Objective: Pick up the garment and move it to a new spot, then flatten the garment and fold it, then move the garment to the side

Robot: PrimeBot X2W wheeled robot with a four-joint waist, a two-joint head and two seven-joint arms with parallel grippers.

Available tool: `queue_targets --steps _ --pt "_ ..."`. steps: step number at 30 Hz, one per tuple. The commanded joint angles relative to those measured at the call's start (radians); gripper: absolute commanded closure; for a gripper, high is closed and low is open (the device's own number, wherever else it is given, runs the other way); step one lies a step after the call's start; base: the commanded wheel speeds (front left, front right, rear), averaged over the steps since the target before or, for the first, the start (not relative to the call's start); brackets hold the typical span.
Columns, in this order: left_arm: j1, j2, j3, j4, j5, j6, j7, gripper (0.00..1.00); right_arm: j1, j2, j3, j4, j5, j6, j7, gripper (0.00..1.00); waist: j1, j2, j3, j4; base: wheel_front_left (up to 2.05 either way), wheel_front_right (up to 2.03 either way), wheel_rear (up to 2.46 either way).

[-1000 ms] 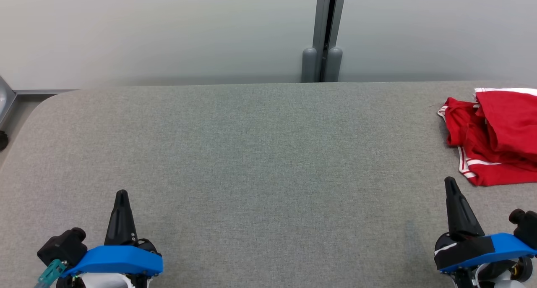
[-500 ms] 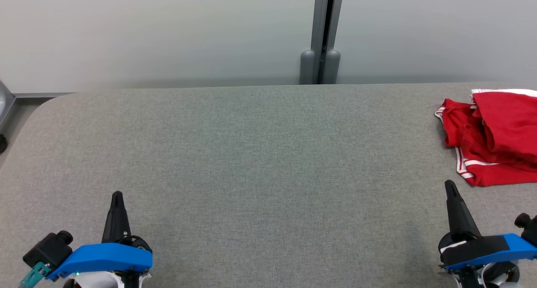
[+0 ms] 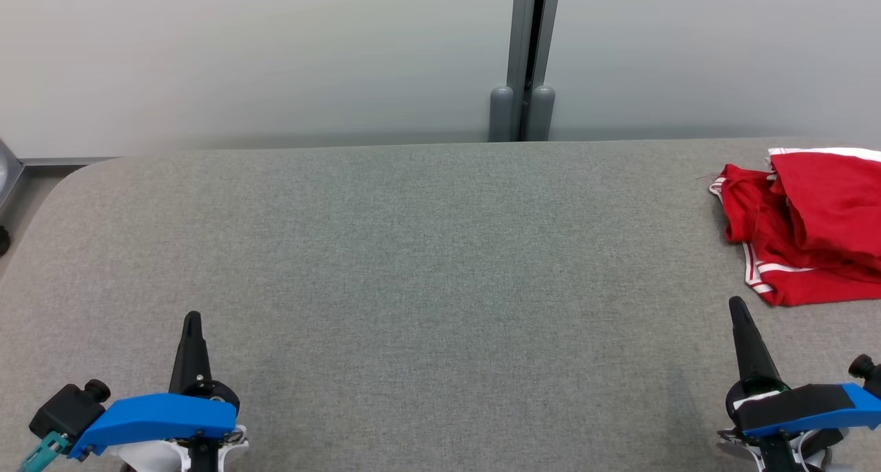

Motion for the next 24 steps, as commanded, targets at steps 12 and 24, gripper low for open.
queue_targets --steps 12,24 --pt "-0.027 0.001 0.018 -0.015 -0.142 -0.013 0.038 1.00 -0.030 -0.005 -0.005 0.006 0.146 0.000 0.026 1.00 0.0000 0.0000 -0.006 -0.004 0.00 0.00 0.00" --pt "-0.031 0.001 0.027 -0.017 -0.264 -0.020 0.069 1.00 -0.036 -0.005 -0.007 0.019 0.268 0.000 0.047 1.00 0.0000 0.0000 -0.013 -0.008 0.00 0.00 0.00"
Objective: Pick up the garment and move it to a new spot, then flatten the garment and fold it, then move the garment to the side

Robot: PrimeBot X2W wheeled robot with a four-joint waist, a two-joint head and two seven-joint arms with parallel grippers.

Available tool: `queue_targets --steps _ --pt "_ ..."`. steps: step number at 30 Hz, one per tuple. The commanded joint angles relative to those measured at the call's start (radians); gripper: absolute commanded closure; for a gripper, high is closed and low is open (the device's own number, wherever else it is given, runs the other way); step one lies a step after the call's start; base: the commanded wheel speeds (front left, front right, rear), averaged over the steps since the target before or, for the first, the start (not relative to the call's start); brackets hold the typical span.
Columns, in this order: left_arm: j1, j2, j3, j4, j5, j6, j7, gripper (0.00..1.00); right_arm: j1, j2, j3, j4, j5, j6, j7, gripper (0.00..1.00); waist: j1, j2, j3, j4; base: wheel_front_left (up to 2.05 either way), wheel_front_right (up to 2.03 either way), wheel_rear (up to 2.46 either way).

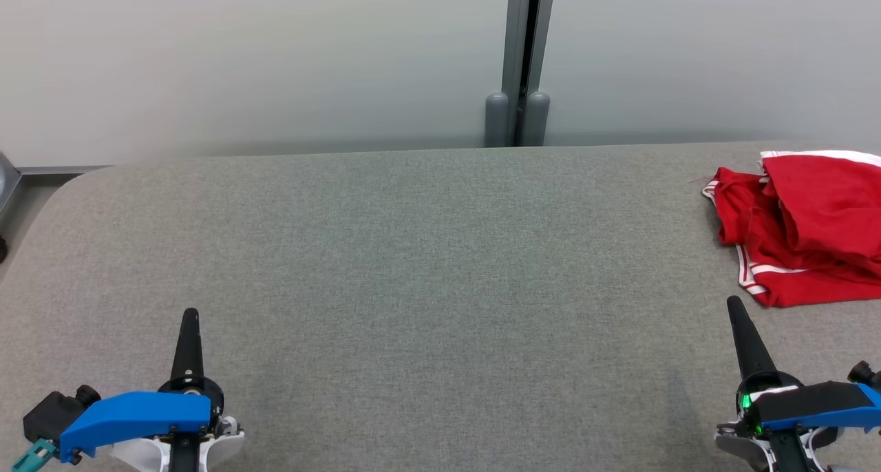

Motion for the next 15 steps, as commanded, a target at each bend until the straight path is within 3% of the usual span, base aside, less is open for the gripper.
queue_targets --steps 1,15 --pt "-0.021 0.001 0.004 -0.010 -0.018 -0.005 0.007 1.00 -0.023 -0.005 -0.004 -0.004 0.020 0.000 0.005 1.00 0.0000 -0.0001 0.000 0.000 0.00 0.00 0.00" --pt "-0.024 0.001 0.015 -0.012 -0.144 -0.012 0.039 1.00 -0.027 -0.005 -0.005 0.010 0.146 0.000 0.026 1.00 0.0000 -0.0001 -0.008 -0.005 0.00 0.00 0.00"
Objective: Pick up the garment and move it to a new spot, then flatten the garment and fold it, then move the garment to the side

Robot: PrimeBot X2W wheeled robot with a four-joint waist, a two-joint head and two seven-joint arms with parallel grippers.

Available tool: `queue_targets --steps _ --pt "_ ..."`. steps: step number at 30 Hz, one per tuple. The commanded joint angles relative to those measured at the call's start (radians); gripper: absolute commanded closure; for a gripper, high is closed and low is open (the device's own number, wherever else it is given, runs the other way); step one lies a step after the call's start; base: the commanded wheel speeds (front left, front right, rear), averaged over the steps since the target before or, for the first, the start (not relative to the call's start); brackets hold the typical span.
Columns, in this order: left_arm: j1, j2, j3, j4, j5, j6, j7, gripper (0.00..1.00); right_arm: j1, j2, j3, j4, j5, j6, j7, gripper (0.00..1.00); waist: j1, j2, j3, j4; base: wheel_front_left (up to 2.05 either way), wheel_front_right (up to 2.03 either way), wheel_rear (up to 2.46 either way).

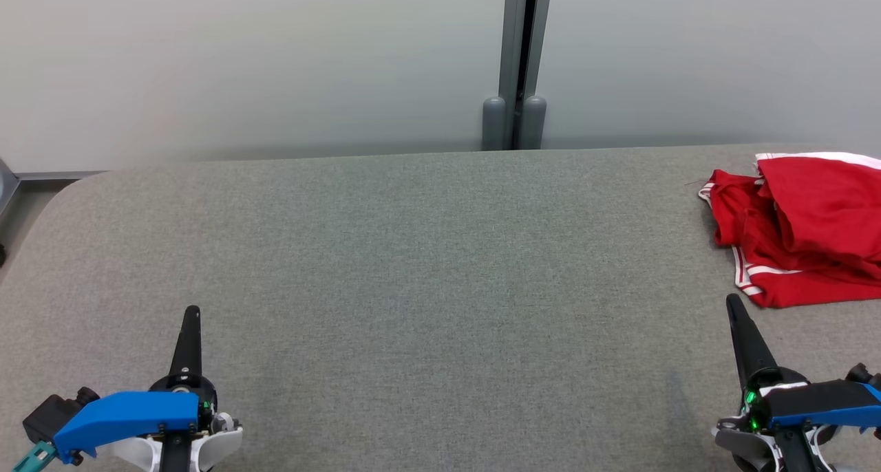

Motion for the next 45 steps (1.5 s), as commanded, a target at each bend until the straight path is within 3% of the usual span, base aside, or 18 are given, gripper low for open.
queue_targets --steps 1,37,45 --pt "-0.020 0.001 0.008 -0.009 -0.018 -0.004 0.007 1.00 -0.017 -0.005 -0.004 -0.001 0.019 0.000 0.006 1.00 0.0000 0.0000 -0.001 0.000 0.00 0.00 0.00" --pt "-0.024 0.001 0.027 -0.012 -0.283 -0.022 0.075 1.00 -0.028 -0.005 -0.006 0.027 0.283 0.000 0.050 1.00 0.0000 0.0000 -0.021 -0.013 0.00 0.00 0.00" --pt "-0.024 0.001 0.027 -0.012 -0.279 -0.022 0.075 1.00 -0.028 -0.005 -0.006 0.026 0.279 0.000 0.050 1.00 0.0000 0.0000 -0.021 -0.013 0.00 0.00 0.00"
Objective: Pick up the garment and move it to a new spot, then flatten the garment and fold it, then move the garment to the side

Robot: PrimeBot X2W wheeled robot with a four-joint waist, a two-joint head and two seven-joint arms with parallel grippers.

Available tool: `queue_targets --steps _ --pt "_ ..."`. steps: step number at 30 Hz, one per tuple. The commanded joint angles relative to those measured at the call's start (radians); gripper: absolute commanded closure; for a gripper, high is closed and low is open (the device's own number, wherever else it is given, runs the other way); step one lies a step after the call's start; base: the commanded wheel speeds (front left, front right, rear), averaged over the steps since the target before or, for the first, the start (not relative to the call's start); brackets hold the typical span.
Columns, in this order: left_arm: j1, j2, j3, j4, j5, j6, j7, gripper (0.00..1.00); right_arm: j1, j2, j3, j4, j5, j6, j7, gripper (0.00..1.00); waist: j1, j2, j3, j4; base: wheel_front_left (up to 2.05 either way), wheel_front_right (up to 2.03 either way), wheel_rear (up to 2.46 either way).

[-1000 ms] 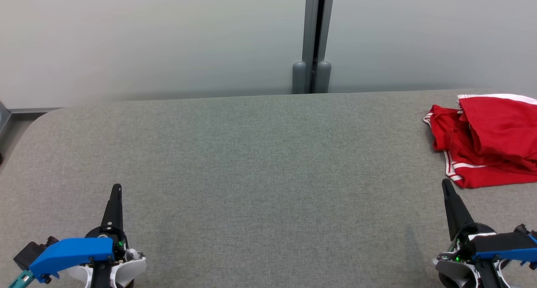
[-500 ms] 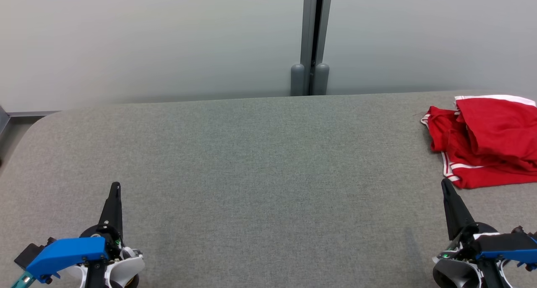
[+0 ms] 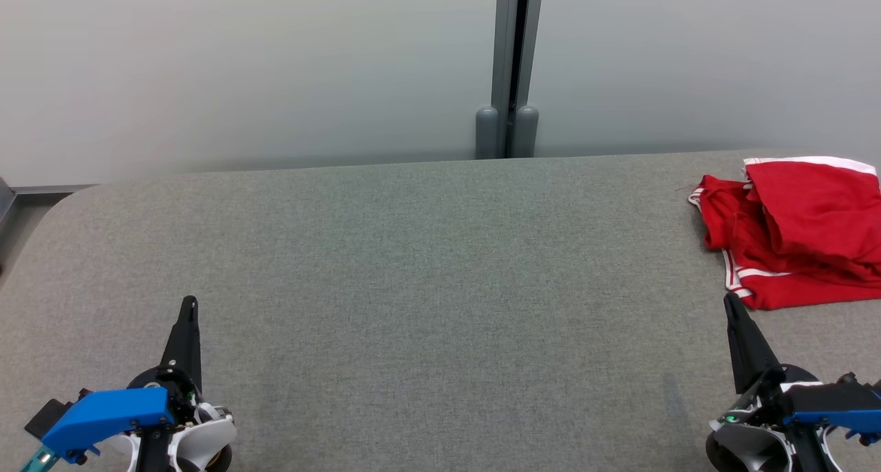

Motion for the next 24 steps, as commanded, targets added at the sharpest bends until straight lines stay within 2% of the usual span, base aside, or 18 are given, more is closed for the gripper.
queue_targets --steps 1,24 --pt "-0.009 0.001 0.002 -0.004 -0.002 -0.010 0.004 1.00 -0.014 -0.005 -0.002 0.002 0.002 0.000 0.002 1.00 0.0000 -0.0001 0.000 0.000 0.00 0.00 0.00" --pt "-0.009 0.001 0.002 -0.004 -0.002 -0.010 0.004 1.00 -0.014 -0.005 -0.002 0.002 0.003 0.000 0.002 1.00 0.0000 -0.0001 0.000 0.000 0.00 0.00 0.00"
